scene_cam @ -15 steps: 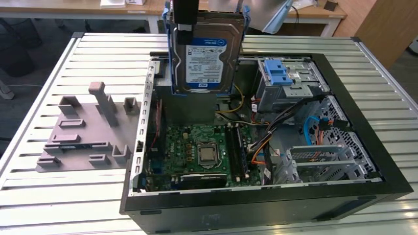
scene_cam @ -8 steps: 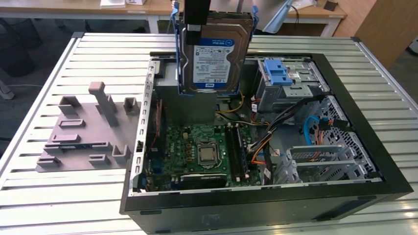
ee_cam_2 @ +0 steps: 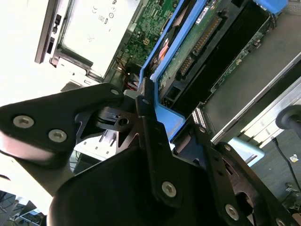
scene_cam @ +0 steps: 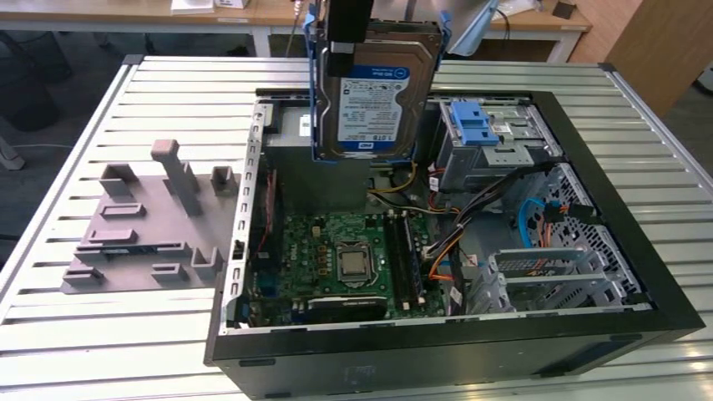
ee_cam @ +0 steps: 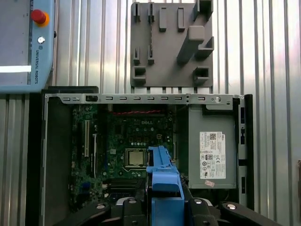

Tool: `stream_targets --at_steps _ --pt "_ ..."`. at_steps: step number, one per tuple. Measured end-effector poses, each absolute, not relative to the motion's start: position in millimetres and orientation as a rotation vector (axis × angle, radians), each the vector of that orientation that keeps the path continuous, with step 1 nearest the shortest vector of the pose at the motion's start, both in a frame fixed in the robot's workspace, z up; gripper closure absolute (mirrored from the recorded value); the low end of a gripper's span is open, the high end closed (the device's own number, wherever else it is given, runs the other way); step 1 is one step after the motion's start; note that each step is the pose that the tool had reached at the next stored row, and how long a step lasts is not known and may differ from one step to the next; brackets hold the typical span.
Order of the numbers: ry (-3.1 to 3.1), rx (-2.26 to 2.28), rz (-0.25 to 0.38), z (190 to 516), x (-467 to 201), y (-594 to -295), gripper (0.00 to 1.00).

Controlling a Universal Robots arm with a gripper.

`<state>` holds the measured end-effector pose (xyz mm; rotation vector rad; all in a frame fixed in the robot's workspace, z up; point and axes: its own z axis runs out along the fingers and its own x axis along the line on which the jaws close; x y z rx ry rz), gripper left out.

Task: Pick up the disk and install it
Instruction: 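Pick up the disk, then insert the disk into the insertion slot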

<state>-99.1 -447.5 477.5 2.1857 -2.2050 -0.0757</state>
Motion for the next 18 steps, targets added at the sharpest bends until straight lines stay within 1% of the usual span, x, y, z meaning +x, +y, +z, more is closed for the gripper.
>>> stream_targets --at_steps 18 --pt "-2.205 2.186 -0.075 476.7 -71.8 -448.0 0.64"
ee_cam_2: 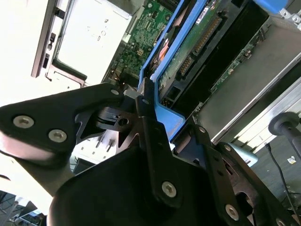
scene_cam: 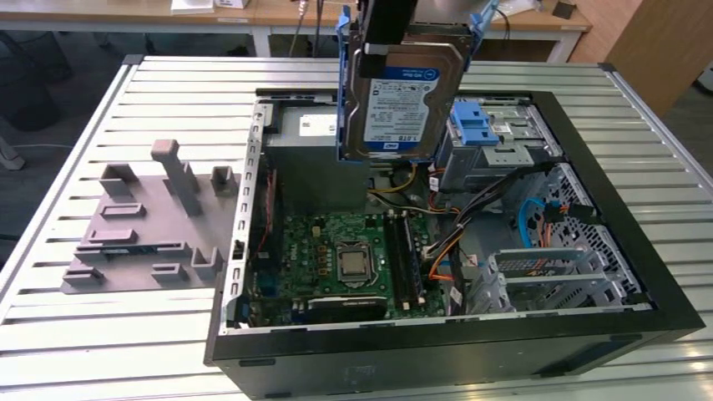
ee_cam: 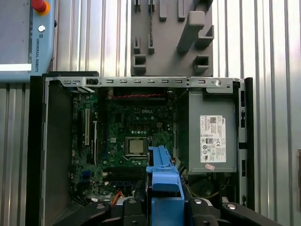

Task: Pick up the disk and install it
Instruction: 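Insert the disk into the insertion slot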

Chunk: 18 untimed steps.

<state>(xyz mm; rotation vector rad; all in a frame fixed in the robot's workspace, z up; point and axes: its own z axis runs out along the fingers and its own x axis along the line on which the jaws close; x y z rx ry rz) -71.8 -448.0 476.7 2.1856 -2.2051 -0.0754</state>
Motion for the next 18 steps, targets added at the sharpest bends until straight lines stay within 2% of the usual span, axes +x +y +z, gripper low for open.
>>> stream_targets --at_steps 8,18 --pt "-2.205 2.186 -0.076 475.6 -65.6 -452.4 0.64" --pt "-2.205 2.186 -0.075 473.4 -65.5 -478.0 0.64"
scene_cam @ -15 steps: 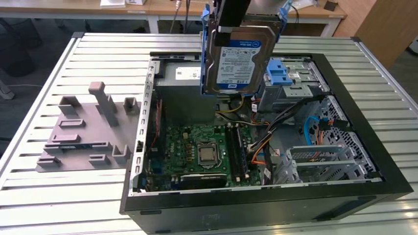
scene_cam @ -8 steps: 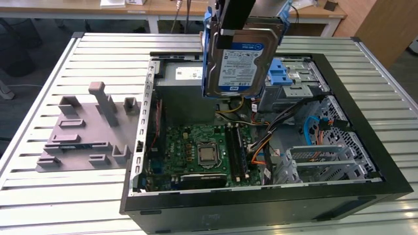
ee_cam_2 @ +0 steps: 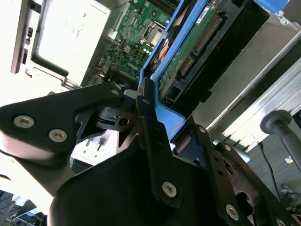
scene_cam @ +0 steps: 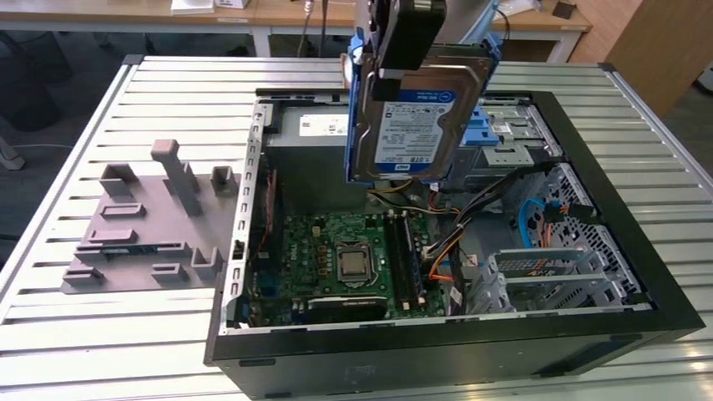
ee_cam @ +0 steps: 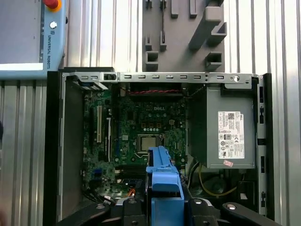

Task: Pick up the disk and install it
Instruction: 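Insert the disk into the insertion slot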

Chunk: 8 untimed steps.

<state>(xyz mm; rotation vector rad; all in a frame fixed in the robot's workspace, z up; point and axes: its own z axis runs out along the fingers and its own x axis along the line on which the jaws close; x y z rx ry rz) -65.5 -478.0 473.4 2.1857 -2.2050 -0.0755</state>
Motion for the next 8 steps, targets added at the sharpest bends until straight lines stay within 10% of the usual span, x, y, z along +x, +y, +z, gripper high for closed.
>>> stream_targets --at_steps 8 --pt "-2.204 2.184 -0.072 472.3 -65.3 -499.2 0.64"
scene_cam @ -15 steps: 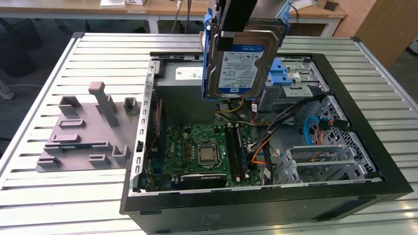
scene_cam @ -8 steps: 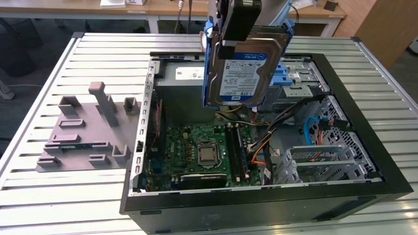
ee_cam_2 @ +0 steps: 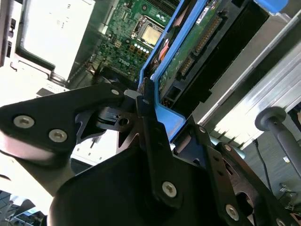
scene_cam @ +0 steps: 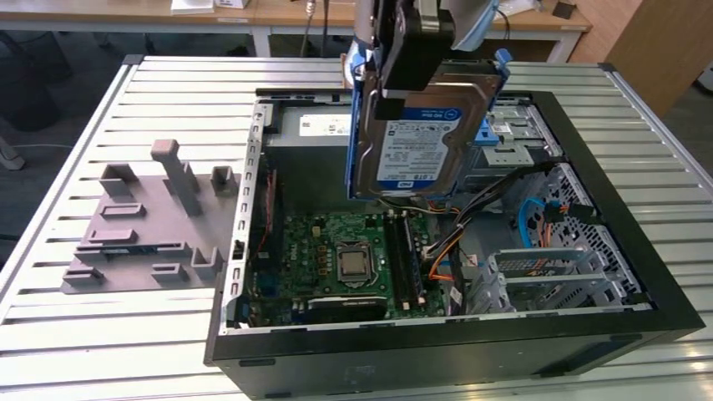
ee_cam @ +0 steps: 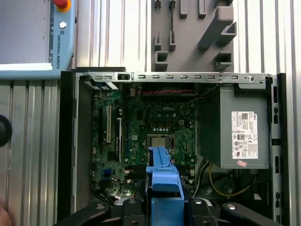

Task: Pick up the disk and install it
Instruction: 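Insert the disk into the insertion slot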

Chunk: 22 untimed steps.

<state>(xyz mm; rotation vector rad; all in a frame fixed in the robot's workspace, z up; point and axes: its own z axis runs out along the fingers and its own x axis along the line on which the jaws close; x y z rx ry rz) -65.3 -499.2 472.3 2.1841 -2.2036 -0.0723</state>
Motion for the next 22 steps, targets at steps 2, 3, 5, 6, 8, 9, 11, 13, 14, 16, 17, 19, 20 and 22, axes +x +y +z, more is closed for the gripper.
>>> stream_targets --at_steps 2,3,5,6,8,9,11,13,14,16,17,19,20,22 --pt "-2.204 2.184 -0.072 471.8 -63.8 -503.2 0.64" --pt "-2.204 2.184 -0.072 471.6 -62.1 -504.8 0.64" --pt "-2.204 2.184 -0.072 471.1 -57.8 -506.7 0.64" --pt "-2.204 2.184 -0.072 470.9 -55.8 -507.2 0.64" --pt "-2.203 2.184 -0.072 470.6 -51.9 -507.7 0.64" --pt "-2.203 2.184 -0.072 470.5 -50.1 -507.9 0.64" --pt "-2.203 2.184 -0.071 470.0 -47.4 -508.5 0.64" --pt "-2.203 2.184 -0.071 469.5 -46.2 -509.9 0.64" --pt "-2.203 2.183 -0.071 469.3 -45.9 -510.9 0.64" --pt "-2.203 2.183 -0.071 468.6 -45.6 -514.8 0.64" --pt "-2.203 2.183 -0.071 468.4 -45.6 -517.1 0.64" --pt "-2.203 2.184 -0.069 468.2 -45.5 -522.0 0.64" --pt "-2.204 2.185 -0.068 468.2 -45.5 -524.3 0.64" --pt "-2.208 2.188 -0.061 468.0 -45.6 -527.9 0.64"
